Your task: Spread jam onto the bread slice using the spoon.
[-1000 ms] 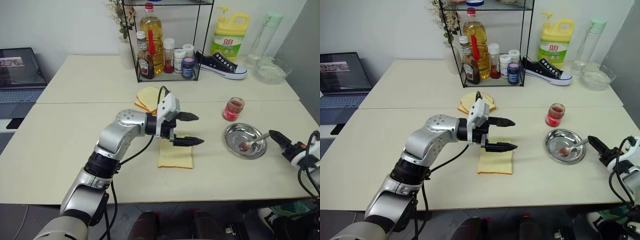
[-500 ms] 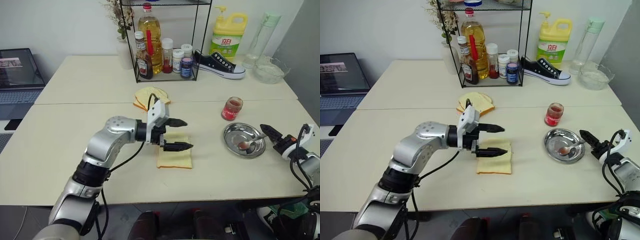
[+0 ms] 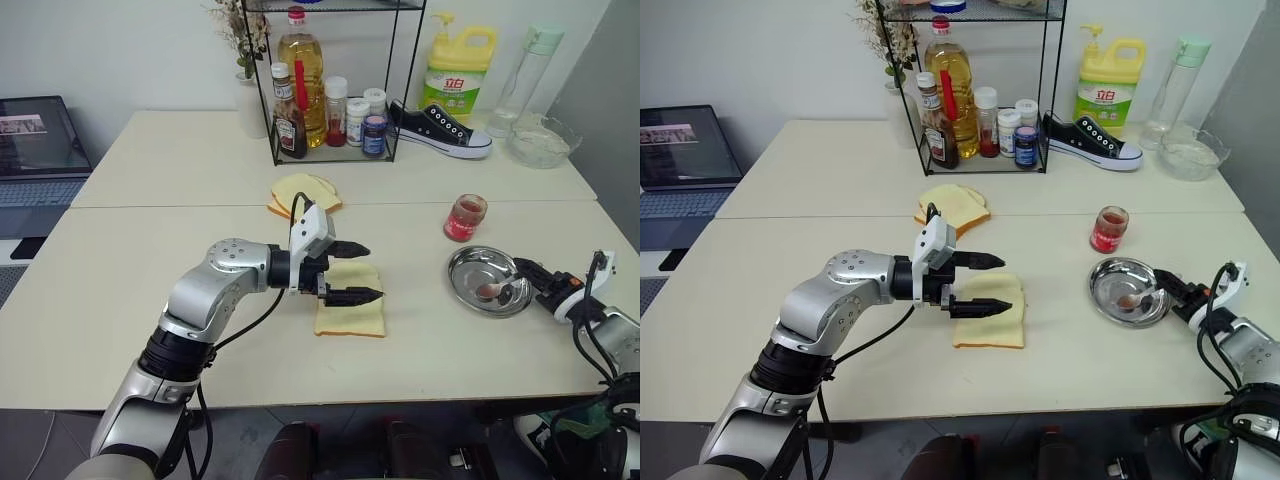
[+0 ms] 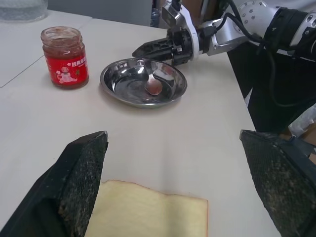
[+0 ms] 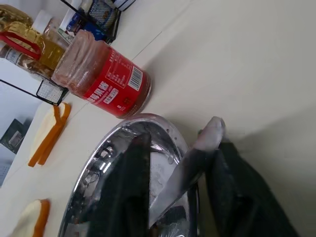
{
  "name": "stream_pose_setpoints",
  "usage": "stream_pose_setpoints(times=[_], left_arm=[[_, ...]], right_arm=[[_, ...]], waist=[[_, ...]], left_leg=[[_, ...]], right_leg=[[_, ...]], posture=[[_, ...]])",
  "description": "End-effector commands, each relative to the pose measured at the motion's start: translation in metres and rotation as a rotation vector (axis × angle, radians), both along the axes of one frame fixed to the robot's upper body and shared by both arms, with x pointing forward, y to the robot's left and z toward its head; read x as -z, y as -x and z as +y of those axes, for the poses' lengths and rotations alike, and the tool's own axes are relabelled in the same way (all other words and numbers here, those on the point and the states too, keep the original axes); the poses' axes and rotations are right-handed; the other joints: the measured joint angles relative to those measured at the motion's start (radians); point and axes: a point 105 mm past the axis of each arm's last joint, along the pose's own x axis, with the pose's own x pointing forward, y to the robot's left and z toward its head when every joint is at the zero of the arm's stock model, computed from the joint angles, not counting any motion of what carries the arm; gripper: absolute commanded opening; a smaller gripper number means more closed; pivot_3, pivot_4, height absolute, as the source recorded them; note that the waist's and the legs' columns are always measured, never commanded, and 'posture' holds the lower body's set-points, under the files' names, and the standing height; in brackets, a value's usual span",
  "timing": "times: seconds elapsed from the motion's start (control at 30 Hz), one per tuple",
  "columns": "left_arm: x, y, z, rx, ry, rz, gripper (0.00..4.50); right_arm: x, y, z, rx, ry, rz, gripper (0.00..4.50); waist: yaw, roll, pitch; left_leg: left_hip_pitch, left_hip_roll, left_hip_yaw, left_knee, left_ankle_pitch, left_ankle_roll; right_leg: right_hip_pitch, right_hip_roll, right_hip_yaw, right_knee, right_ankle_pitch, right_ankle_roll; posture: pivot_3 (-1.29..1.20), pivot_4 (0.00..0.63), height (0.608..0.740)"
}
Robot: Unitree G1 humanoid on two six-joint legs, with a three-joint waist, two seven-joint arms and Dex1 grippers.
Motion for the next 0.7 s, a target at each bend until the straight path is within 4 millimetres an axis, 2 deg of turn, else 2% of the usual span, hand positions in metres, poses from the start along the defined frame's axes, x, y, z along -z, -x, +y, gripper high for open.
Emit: stream_pose_setpoints(times=[0.03,0.37,0.53,0.7], left_arm=[[-0.015,0.001,0.001,-0.001,0.034,-0.062,4.5],[-0.015,0.001,0.001,0.002,0.034,-0.062,4.5],[-0.016,-0.002,0.001,-0.003,0.031,-0.071,4.5],[-0.016,-0.002,0.0,-0.002,0.032,-0.074,4.5]], right_arm=[[-0.016,0.0,-0.006,0.024,-0.009,-0.053,0.06],[-0.024,0.003,-0.004,0.025,-0.025,-0.08,0.03],[-0.009,0.005,0.002,0.015,0.066,-0.034,0.03],[0.002,0.003,-0.001,0.065,0.056,-0.009,0.03]], waist=[[0.0,0.0,0.0],[0.009,0.0,0.0],[0.009,0.0,0.0],[0.009,0.0,0.0]], left_leg=[[0.0,0.0,0.0,0.0,0.0,0.0],[0.0,0.0,0.0,0.0,0.0,0.0],[0.0,0.0,0.0,0.0,0.0,0.0],[0.001,0.0,0.0,0.0,0.0,0.0]], right_leg=[[0.0,0.0,0.0,0.0,0.0,0.0],[0.001,0.0,0.0,0.0,0.0,0.0],[0.001,0.0,0.0,0.0,0.0,0.0],[0.001,0.0,0.0,0.0,0.0,0.0]], posture=[[0.0,0.15,0.74],[0.0,0.15,0.74],[0.0,0.15,0.74],[0.0,0.15,0.74]])
